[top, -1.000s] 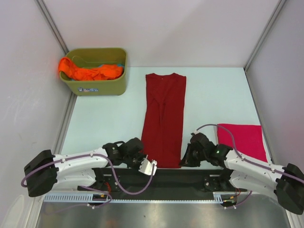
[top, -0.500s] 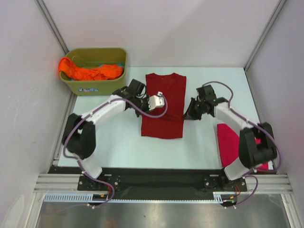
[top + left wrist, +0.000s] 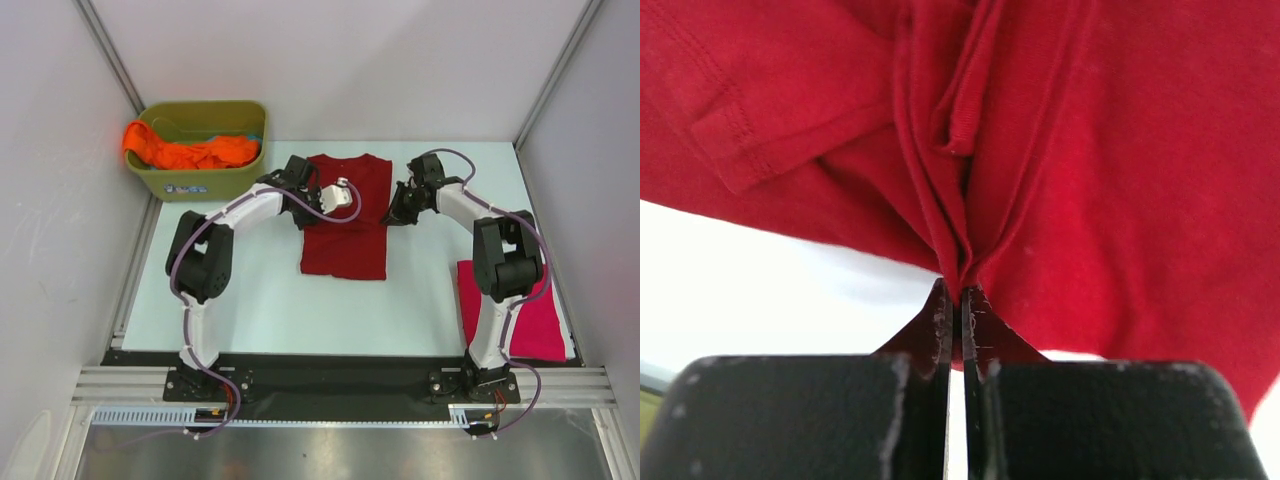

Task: Fold and stack the t-shirts
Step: Fold the tshirt

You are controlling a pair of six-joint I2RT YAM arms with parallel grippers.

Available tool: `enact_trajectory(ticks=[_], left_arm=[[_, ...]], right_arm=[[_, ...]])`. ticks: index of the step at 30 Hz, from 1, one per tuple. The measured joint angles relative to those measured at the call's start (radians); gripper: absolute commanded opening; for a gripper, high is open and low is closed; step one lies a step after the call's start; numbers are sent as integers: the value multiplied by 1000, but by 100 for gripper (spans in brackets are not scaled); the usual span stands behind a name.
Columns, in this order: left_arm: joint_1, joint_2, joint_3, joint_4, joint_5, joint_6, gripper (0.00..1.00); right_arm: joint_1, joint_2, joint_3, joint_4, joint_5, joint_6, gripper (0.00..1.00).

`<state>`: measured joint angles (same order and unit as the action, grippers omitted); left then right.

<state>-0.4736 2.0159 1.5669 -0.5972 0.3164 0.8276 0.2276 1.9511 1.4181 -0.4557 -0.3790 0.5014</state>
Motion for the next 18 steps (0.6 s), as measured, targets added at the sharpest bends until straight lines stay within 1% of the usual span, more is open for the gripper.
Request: enact_trajectory(ticks=[5, 7, 8, 9, 10, 11, 12, 13, 14, 17, 18], left_arm=[[4, 48, 31, 56, -17, -30, 0], [5, 66, 52, 71, -22, -44, 2], [6, 74, 63, 75, -24, -48, 7], [6, 82, 73, 78, -26, -53, 12], [6, 89, 82, 81, -26, -61, 28], [6, 95, 87, 85, -29, -61, 38], [6, 98, 91, 86, -37, -72, 46], [6, 102, 94, 91, -48, -84, 50], [7, 105, 98, 97, -63, -96, 55], [10, 116, 131, 114, -142, -142, 58], [13, 122, 158, 117, -167, -161, 58]], right_arm=[[-5, 11, 3, -6, 8, -2, 0], [-6, 12, 3, -3, 10, -2, 0], [-6, 15, 3, -1, 11, -2, 0], [-7, 19, 4, 2, 12, -2, 3], [-9, 25, 4, 5, 14, -1, 26], [-11, 33, 6, 5, 16, 7, 44], [-13, 38, 8, 5, 20, 6, 61], [-18, 45, 11, 5, 32, 15, 72], [-24, 48, 14, 5, 43, 18, 72], [-51, 47, 29, 5, 87, 24, 72], [-56, 43, 36, 10, 106, 22, 70]])
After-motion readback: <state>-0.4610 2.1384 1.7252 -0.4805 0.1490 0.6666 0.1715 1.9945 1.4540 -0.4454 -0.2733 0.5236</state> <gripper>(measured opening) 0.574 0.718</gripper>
